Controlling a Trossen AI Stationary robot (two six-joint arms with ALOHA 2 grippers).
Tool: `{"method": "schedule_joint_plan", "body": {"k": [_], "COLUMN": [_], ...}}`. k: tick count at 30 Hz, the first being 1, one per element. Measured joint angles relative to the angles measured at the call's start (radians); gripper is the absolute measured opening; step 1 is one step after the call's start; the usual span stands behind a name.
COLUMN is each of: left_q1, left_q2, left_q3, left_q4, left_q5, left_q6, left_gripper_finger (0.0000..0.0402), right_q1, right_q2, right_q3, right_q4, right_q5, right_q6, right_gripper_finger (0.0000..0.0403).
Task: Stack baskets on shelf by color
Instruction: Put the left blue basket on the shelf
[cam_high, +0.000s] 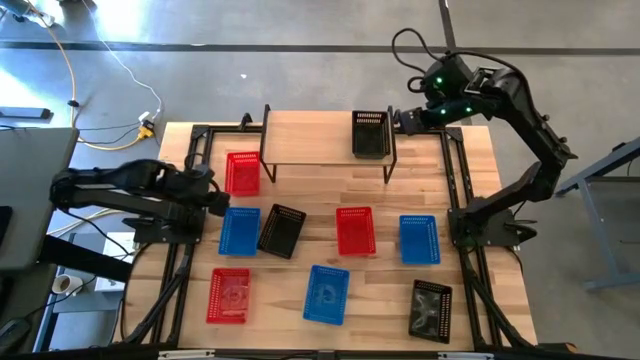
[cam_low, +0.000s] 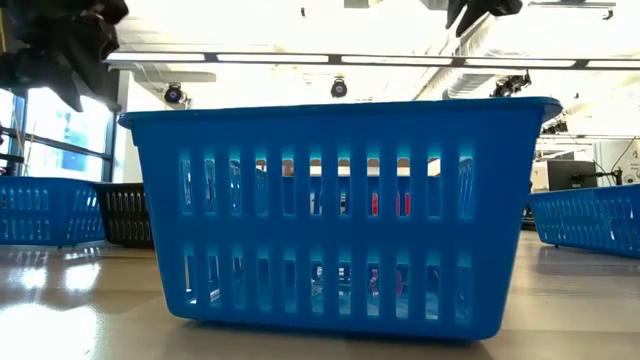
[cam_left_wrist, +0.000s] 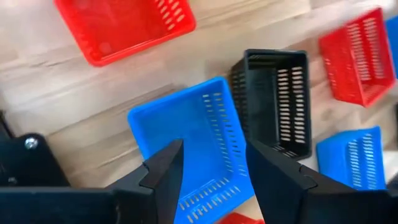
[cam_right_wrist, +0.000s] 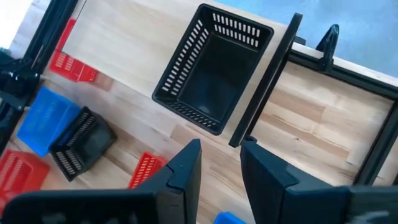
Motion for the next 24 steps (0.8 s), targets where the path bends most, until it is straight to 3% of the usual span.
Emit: {"method": "schedule_joint_plan", "body": {"k": [12,24], "left_q1": [0.000,0.000], "left_q2": [0.224,0.428], "left_q3": [0.000,-0.001], "left_q4": [-0.033,-0.044], "left_q5": [-0.006,0.002], "left_q6": [-0.105,-0.124], "left_gripper_finger": [0.0164,0.0132], "right_q1": [0.000,0.000], "right_q2": [0.000,0.000], "right_q3": [0.000,0.000], "right_q4": [0.000,0.000], "right_q5": [-0.033,-0.033], "right_q6": [-0.077,-0.156], "right_gripper_finger": [0.0098,0.0098]}}
